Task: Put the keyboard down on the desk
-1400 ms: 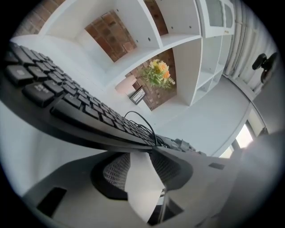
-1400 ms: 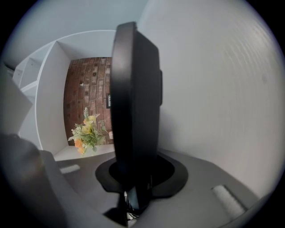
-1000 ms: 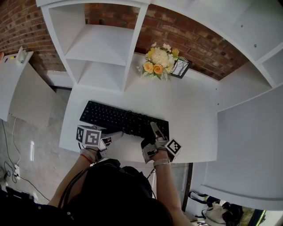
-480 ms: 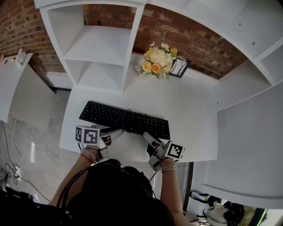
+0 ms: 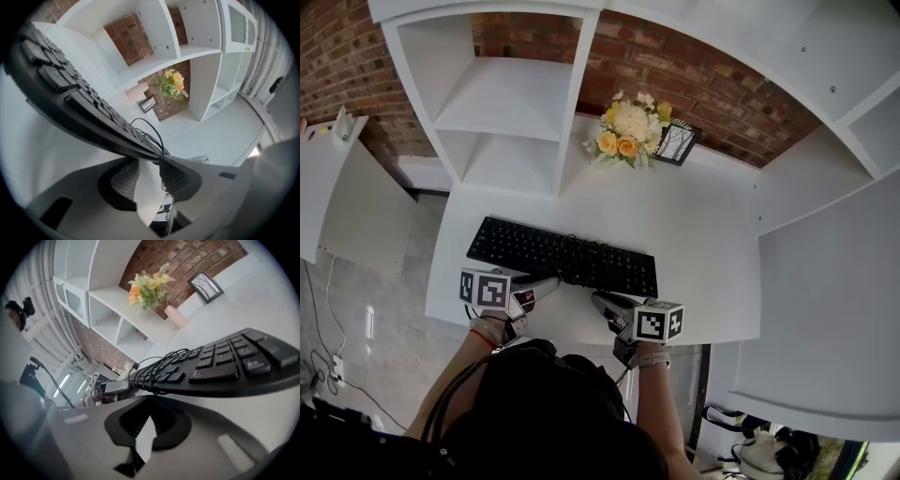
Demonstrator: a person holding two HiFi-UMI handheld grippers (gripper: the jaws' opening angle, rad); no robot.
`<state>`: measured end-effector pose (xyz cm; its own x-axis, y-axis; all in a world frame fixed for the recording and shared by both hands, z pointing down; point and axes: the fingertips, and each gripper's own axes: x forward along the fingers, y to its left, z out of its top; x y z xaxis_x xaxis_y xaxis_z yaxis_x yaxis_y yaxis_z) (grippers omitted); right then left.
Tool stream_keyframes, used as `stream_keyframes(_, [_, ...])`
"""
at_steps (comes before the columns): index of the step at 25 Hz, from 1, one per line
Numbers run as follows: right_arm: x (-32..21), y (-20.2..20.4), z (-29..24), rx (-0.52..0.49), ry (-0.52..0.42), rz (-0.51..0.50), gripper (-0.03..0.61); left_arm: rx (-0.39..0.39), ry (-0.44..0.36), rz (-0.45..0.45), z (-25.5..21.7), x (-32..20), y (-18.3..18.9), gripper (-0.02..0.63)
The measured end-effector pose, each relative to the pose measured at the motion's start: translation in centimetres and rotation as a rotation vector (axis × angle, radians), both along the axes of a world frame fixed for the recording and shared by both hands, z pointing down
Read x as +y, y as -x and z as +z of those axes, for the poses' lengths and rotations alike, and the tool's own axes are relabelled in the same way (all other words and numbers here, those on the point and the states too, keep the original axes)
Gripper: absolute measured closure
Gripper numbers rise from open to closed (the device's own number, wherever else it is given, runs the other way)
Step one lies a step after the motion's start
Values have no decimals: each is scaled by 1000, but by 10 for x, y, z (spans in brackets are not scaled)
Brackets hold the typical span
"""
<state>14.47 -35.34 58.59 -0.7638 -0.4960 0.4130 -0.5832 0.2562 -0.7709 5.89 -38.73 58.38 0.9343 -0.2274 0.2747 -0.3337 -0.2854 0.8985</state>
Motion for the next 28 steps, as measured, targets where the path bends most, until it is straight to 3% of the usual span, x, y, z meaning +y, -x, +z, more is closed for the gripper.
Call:
stream_keyframes(3, [3, 1, 10, 66, 8, -32, 577, -14, 13, 10, 4, 3, 0, 508])
stream_keyframes(15, [8, 15, 24, 111, 64, -48, 577, -73, 91, 40, 19, 14, -1, 506])
stream_keyframes(28, [8, 19, 33, 76, 96, -7, 577, -118, 166, 80, 33, 25, -4, 505])
